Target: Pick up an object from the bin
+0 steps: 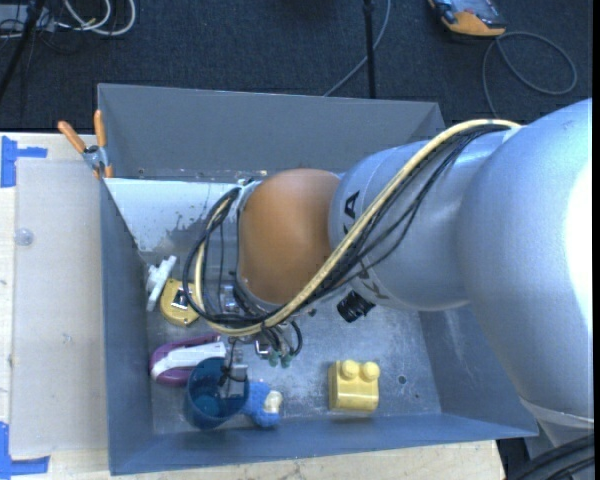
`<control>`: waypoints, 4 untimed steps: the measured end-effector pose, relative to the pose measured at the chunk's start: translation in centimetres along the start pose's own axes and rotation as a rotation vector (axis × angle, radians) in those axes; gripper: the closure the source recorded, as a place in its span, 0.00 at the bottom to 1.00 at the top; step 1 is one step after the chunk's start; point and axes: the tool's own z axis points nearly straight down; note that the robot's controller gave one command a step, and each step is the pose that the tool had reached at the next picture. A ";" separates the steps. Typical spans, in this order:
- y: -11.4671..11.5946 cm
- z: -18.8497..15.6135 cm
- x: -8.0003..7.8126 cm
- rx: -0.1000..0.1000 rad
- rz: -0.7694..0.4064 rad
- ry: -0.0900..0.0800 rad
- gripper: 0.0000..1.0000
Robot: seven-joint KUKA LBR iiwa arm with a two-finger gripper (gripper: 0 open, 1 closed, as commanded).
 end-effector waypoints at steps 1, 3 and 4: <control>-0.1 -0.5 -0.2 -0.001 0.005 -0.006 0.00; 1.6 3.1 -2.8 -0.001 0.016 -0.002 0.00; 1.6 2.7 -0.9 -0.004 0.080 -0.006 0.00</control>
Offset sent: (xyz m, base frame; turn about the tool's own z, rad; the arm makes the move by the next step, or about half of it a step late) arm 0.0290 0.0120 -0.0580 -0.0192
